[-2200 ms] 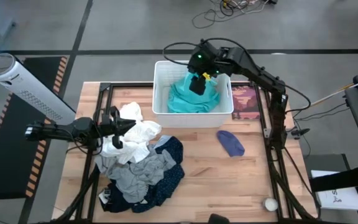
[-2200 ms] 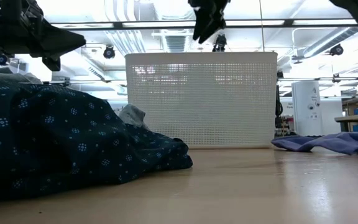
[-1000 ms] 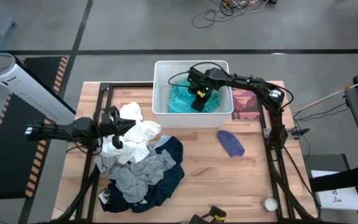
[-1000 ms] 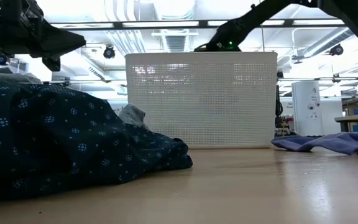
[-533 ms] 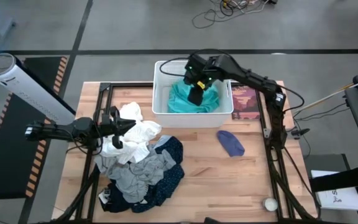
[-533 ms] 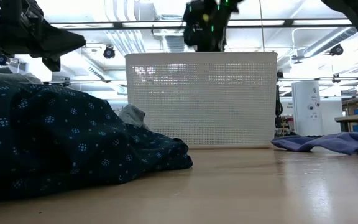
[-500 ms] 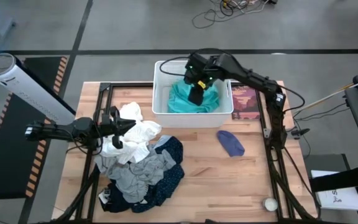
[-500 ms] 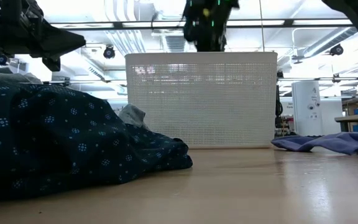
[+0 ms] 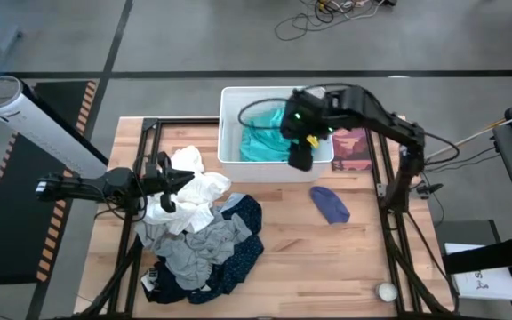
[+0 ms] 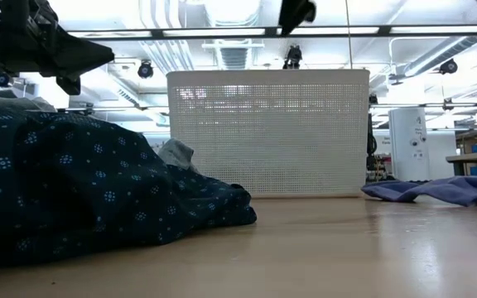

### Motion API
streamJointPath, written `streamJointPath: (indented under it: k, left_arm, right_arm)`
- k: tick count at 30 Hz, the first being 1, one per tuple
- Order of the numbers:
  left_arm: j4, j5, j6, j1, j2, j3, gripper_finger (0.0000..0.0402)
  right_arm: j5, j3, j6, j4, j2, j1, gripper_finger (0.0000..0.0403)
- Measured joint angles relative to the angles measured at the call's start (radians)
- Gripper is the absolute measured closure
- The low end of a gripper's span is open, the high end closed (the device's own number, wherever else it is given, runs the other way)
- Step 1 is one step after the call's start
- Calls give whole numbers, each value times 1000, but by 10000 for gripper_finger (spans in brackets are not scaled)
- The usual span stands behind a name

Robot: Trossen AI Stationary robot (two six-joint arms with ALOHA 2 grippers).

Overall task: Sort clothes
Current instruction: Put the right blue sock into the laundry bin

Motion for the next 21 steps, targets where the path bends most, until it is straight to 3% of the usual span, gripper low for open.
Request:
streamJointPath:
  k: [7,16,21]
  left_arm:
    - [0,0,0,0,0,0,364]
    - [0,0,0,0,0,0,364]
    - [0,0,0,0,0,0,364]
  right_arm:
    - [59,-149,156,-1,-132,133,249]
    - [110,-530,372,28,-300,284,256]
    - [110,-742,499,128,-385,360,248]
